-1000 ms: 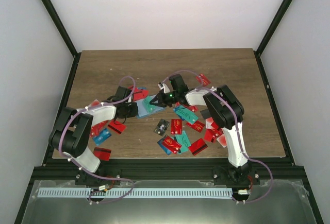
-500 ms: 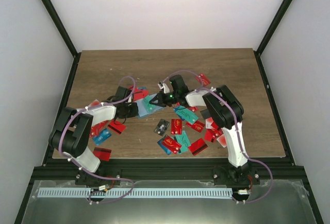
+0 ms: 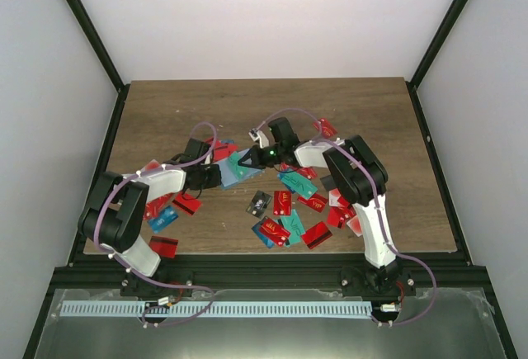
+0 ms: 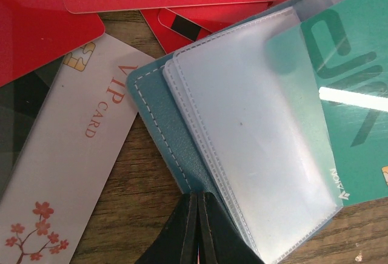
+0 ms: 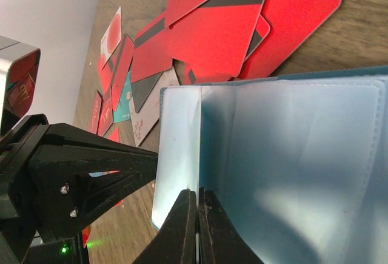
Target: Put the credit cards into the card holder
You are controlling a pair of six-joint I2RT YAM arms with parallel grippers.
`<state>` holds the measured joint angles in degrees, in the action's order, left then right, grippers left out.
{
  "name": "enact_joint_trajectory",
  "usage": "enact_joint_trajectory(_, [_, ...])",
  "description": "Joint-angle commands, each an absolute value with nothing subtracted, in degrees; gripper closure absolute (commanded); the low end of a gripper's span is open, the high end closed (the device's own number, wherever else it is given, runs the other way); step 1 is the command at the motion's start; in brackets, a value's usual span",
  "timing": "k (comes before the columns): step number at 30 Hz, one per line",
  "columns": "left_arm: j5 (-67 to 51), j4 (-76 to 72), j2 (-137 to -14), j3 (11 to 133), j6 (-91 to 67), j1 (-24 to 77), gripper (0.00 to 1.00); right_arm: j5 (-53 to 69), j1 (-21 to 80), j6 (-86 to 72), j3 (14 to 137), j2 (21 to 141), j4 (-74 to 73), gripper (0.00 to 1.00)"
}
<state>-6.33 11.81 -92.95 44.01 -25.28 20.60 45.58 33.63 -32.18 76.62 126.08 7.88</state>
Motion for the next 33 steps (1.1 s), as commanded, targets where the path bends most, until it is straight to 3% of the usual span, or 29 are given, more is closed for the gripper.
enact_joint_trajectory(1, [-7.1, 11.3, -94.3, 43.4, -24.7, 20.4, 0.96, 46.7, 34.5, -29.2, 79.9, 128.1, 6.0, 0.99])
enact_joint_trajectory(19, [-7.6, 11.2, -94.2, 43.2, -25.0, 20.4, 0.96, 47.3, 36.6, -36.8, 74.5, 128.4, 14.7, 0.99])
enact_joint_trajectory(29, [-7.7, 11.0, -93.6, 42.8, -25.1, 20.4, 0.96, 42.4, 39.0, -36.3, 76.1, 127.3, 8.8, 0.99])
enact_joint_trajectory(33, [-7.6, 10.9, -93.2, 42.6, -25.1, 20.5, 0.96, 38.7, 38.9, -33.8, 77.5, 125.9, 3.5, 0.91])
